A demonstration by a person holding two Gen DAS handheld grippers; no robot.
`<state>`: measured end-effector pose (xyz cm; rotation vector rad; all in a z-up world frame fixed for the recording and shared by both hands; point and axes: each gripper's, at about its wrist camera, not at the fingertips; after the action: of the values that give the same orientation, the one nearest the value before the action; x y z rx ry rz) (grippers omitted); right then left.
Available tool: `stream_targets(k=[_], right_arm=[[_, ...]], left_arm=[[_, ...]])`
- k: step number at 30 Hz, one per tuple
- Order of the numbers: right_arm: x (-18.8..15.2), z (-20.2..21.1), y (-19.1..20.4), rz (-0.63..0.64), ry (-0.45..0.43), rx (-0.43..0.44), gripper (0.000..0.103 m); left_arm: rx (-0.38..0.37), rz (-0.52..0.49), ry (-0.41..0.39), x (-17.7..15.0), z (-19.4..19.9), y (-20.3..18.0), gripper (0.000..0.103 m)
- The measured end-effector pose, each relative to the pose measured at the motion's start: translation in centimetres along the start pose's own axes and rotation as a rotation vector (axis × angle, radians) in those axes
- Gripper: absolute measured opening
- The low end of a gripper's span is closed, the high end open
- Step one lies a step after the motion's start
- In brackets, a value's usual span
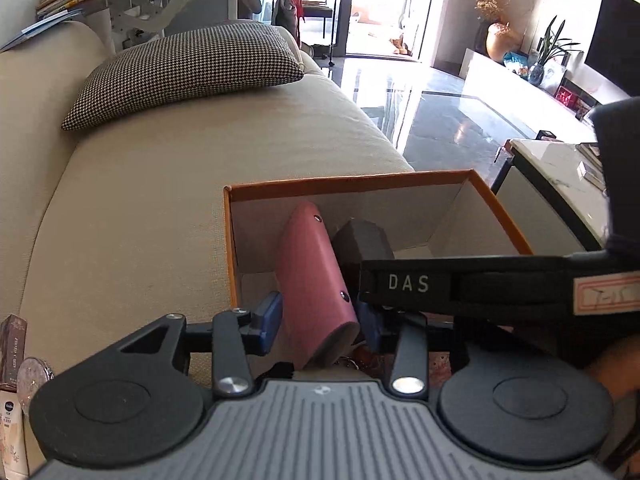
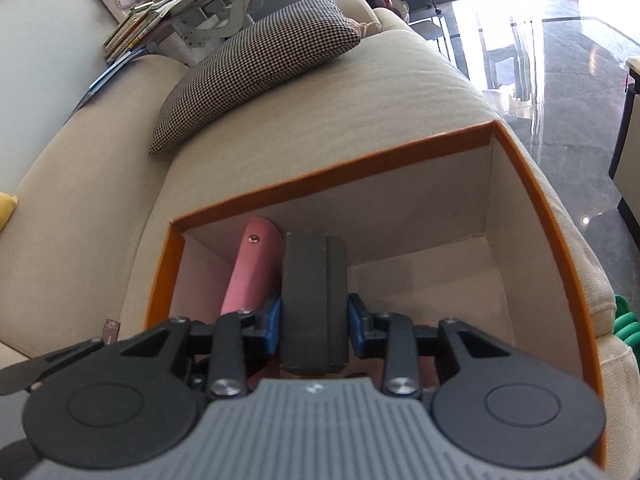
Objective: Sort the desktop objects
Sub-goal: 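Lower the wallet and gray box into the shoebox and open both grippers, then withdraw both grippers from the shoebox back toward the remaining items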
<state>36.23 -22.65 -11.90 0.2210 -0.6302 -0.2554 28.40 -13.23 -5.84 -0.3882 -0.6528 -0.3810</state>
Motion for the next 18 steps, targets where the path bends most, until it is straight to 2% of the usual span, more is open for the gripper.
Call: stream_targets(k=[7,8,13,18], right_arm=[[0.0,-0.4,2.4,0.066,0.015,-0.024,0.036],[0.0,-0.5,2.9,0.08,0.019,-0.02,0.036],[-0.5,-1.8,5.6,0.172,0.034,-0.106,0.036],[-0.5,-1.3,4.9,0.143,0.056,-0.09,0.04]], left_arm=[[-0.117,0.054,-0.066,-1.6,5.1,2.2,0.05],[-0.106,0.068,-0.079,-1.8,5.8,2.6,0.05],[-0.059,0.139,-0.125,-2.7,8.3,5.3,0.05],[-0.015,0.214,-0.112,-3.0,8.4,8.1,0.05]])
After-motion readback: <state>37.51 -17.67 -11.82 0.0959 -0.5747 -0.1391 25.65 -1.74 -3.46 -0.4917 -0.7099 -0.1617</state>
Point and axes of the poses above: each gripper's, at about its wrist camera, not at the fingertips, and z roughly against the way its jaws point, y to its left, x to its top, and after that the axes turned 11 degrees about -x, right-handed
